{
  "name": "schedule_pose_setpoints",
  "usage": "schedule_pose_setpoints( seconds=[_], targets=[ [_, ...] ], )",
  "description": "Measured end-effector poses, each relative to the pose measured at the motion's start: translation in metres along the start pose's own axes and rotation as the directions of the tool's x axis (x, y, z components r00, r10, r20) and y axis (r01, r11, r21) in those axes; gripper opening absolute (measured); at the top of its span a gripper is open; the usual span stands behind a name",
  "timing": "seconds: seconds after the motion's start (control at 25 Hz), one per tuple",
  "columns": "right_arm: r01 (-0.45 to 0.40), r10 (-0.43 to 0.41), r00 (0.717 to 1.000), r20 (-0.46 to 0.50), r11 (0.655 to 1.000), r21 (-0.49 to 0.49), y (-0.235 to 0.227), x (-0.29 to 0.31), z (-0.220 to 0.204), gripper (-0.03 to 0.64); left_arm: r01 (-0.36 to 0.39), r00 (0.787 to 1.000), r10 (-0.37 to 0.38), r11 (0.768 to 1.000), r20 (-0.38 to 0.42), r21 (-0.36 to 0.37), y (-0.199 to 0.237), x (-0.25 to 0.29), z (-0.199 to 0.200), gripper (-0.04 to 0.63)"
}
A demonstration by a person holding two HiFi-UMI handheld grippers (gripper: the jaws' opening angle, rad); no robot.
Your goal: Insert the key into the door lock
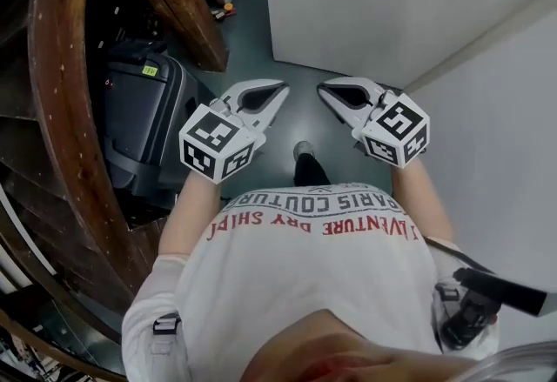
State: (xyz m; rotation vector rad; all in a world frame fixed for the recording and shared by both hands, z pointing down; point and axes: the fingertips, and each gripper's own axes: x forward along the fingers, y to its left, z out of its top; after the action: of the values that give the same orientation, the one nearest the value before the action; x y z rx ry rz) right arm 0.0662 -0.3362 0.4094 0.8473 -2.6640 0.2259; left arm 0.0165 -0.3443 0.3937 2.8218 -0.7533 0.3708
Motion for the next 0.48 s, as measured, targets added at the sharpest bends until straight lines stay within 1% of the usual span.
schedule_pose_setpoints(
  seconds=[0.16,0.24,0.36,0.48],
  targets=[
    [0.04,-0.041,0.999,0.019,0.998,0.038,0.094,-0.028,-0.012,0.002,0.032,0.999,-0.031,0.999,-0.013,0.042,-0.064,-0.068,-0.022,0.002],
    [0.055,-0.056,0.998,0.023,0.998,0.043,0.132,-0.041,-0.01,0.002,0.048,0.999,-0.048,0.998,-0.008,0.049,-0.09,-0.098,-0.024,0.002],
    [0.072,-0.072,0.997,0.024,0.997,0.03,0.177,-0.06,0.009,0.002,0.054,0.999,-0.054,0.997,0.005,0.05,-0.122,-0.138,-0.015,0.002],
    [0.071,-0.072,0.997,0.033,0.997,0.014,0.211,-0.078,0.028,0.002,0.063,0.998,-0.064,0.996,0.016,0.065,-0.155,-0.168,-0.004,0.002]
  ],
)
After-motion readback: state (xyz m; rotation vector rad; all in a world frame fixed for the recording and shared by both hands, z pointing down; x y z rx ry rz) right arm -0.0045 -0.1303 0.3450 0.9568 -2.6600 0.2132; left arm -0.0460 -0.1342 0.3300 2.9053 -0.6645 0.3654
